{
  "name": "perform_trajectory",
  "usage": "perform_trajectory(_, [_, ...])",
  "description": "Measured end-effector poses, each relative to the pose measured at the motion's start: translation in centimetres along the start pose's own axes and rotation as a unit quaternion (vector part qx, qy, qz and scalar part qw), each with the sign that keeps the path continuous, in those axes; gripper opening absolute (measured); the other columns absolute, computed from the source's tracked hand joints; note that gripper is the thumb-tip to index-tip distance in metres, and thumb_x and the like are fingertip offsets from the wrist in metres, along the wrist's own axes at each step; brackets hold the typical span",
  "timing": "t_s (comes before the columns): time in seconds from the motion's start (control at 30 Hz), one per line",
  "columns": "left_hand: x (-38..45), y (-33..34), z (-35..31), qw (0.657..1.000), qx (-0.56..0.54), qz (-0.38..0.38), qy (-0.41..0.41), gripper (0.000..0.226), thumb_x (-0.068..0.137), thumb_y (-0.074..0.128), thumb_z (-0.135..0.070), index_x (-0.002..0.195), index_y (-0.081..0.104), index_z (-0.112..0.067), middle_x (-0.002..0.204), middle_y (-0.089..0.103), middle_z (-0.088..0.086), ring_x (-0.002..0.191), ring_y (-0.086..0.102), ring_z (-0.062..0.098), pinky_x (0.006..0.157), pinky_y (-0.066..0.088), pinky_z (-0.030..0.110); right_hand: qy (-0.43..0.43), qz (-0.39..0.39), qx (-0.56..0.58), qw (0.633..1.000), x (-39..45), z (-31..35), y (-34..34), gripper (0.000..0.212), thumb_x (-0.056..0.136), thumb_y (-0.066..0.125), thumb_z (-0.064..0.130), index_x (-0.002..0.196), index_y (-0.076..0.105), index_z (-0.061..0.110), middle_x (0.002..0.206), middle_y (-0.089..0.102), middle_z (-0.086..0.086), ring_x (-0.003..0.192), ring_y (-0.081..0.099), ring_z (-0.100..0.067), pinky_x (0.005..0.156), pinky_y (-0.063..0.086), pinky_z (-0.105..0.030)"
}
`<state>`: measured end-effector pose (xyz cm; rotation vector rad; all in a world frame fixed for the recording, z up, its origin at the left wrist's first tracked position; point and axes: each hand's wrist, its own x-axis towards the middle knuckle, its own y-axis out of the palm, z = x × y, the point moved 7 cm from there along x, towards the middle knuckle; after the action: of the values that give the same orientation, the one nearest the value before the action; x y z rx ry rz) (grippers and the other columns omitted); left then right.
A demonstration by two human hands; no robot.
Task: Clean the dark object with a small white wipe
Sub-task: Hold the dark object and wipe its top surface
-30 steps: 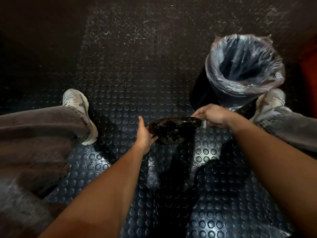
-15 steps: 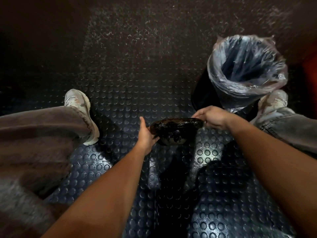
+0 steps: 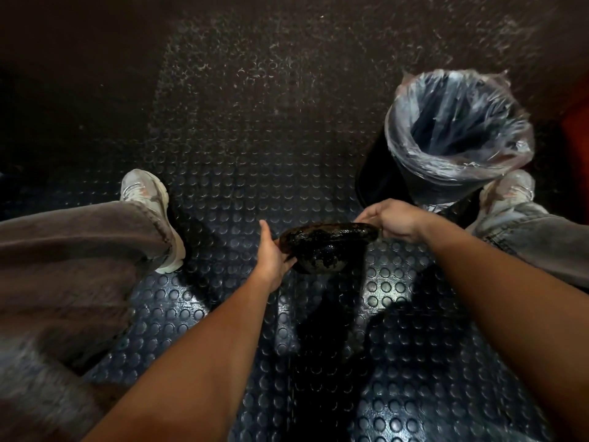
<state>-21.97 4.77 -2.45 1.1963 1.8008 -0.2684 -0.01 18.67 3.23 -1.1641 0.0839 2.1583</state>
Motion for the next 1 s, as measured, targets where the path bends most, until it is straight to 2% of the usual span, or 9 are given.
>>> perform_trajectory(0.07, [-0.1, 0.0, -0.1, 1.0, -0.005, -0.005, 0.002, 0.099, 0.091, 0.012, -0.081, 0.142, 0.052, -0.007, 0.138, 0.061, 0.01, 0.134, 0.052, 0.026, 0.12, 0.031, 0.048, -0.03, 0.024, -0.027, 0.999, -0.9, 1.9, -0.8, 0.024, 0.099, 0.058, 0.01, 0.093, 0.079, 0.018, 0.085, 0.071, -0.016, 0.061, 0.051, -0.018, 0.051, 0.032, -0.024])
perform_trajectory(0.13, [0.0, 0.0, -0.1, 1.0, -0.006, -0.006, 0.003, 0.098, 0.091, 0.013, -0.081, 0.14, 0.053, -0.007, 0.136, 0.062, 0.009, 0.133, 0.053, 0.026, 0.119, 0.032, 0.048, -0.064, 0.028, 0.001, 0.998, -2.1, 2.6, -2.1, 0.021, 0.098, 0.058, 0.004, 0.097, 0.078, 0.013, 0.085, 0.072, -0.012, 0.071, 0.06, -0.017, 0.061, 0.044, -0.027])
perform_trajectory(0.23, [0.1, -0.1, 0.1, 1.0, -0.006, -0.005, 0.004, 0.101, 0.09, 0.014, -0.082, 0.145, 0.049, -0.005, 0.14, 0.06, 0.012, 0.133, 0.052, 0.026, 0.119, 0.033, 0.048, -0.069, -0.002, 0.06, 0.996, -2.4, 0.3, -3.5, 0.02, 0.098, 0.058, 0.001, 0.096, 0.075, 0.011, 0.083, 0.075, -0.006, 0.071, 0.065, -0.011, 0.063, 0.05, -0.019])
perform_trajectory(0.37, [0.3, -0.2, 0.2, 1.0, -0.003, -0.002, 0.004, 0.103, 0.089, 0.013, -0.083, 0.147, 0.047, -0.005, 0.143, 0.058, 0.013, 0.135, 0.051, 0.026, 0.119, 0.033, 0.048, -0.013, -0.013, 0.041, 0.999, -1.1, -2.2, -1.2, 0.017, 0.097, 0.061, 0.012, 0.099, 0.077, 0.014, 0.101, 0.074, -0.022, 0.081, 0.064, -0.025, 0.073, 0.047, -0.031])
perform_trajectory(0.47, [0.2, -0.1, 0.1, 1.0, -0.001, -0.006, 0.002, 0.103, 0.088, 0.013, -0.084, 0.145, 0.051, -0.007, 0.139, 0.061, 0.011, 0.133, 0.053, 0.025, 0.119, 0.034, 0.047, -0.017, 0.015, 0.018, 1.0, -0.9, 0.7, -0.4, 0.022, 0.101, 0.054, 0.004, 0.098, 0.075, 0.008, 0.079, 0.071, -0.01, 0.048, 0.057, -0.006, 0.041, 0.04, -0.017])
perform_trajectory(0.57, [0.1, -0.3, 0.0, 1.0, -0.003, -0.011, 0.003, 0.103, 0.087, 0.013, -0.085, 0.142, 0.053, -0.008, 0.137, 0.063, 0.01, 0.13, 0.055, 0.024, 0.117, 0.036, 0.046, -0.059, 0.046, -0.013, 0.997, -2.2, 3.3, -1.2, 0.022, 0.1, 0.054, 0.004, 0.1, 0.075, 0.01, 0.06, 0.065, 0.002, 0.041, 0.046, -0.002, 0.039, 0.032, -0.015])
perform_trajectory(0.7, [0.1, -0.3, 0.2, 1.0, 0.0, -0.008, 0.003, 0.103, 0.087, 0.014, -0.085, 0.142, 0.053, -0.006, 0.138, 0.062, 0.011, 0.132, 0.054, 0.025, 0.118, 0.035, 0.047, -0.072, 0.001, 0.097, 0.993, -2.1, -0.1, -3.2, 0.021, 0.097, 0.058, 0.003, 0.094, 0.078, 0.012, 0.088, 0.07, -0.019, 0.071, 0.06, -0.018, 0.064, 0.046, -0.023])
perform_trajectory(0.77, [0.0, -0.3, 0.2, 1.0, -0.003, -0.001, 0.004, 0.103, 0.088, 0.014, -0.084, 0.141, 0.054, -0.006, 0.137, 0.062, 0.011, 0.133, 0.053, 0.025, 0.119, 0.034, 0.047, -0.04, -0.008, 0.081, 0.996, -1.9, -1.8, -2.2, 0.014, 0.092, 0.066, 0.016, 0.099, 0.078, 0.013, 0.104, 0.069, -0.033, 0.081, 0.059, -0.028, 0.075, 0.046, -0.034])
perform_trajectory(1.0, [-0.3, -0.1, -0.1, 1.0, -0.005, -0.009, 0.005, 0.09, 0.088, 0.014, -0.083, 0.115, 0.066, -0.015, 0.123, 0.069, 0.005, 0.13, 0.056, 0.024, 0.118, 0.035, 0.047, -0.044, 0.015, -0.015, 0.999, -0.7, 1.3, -0.5, 0.016, 0.094, 0.063, 0.018, 0.094, 0.079, 0.018, 0.093, 0.076, -0.019, 0.074, 0.053, -0.027, 0.064, 0.037, -0.031])
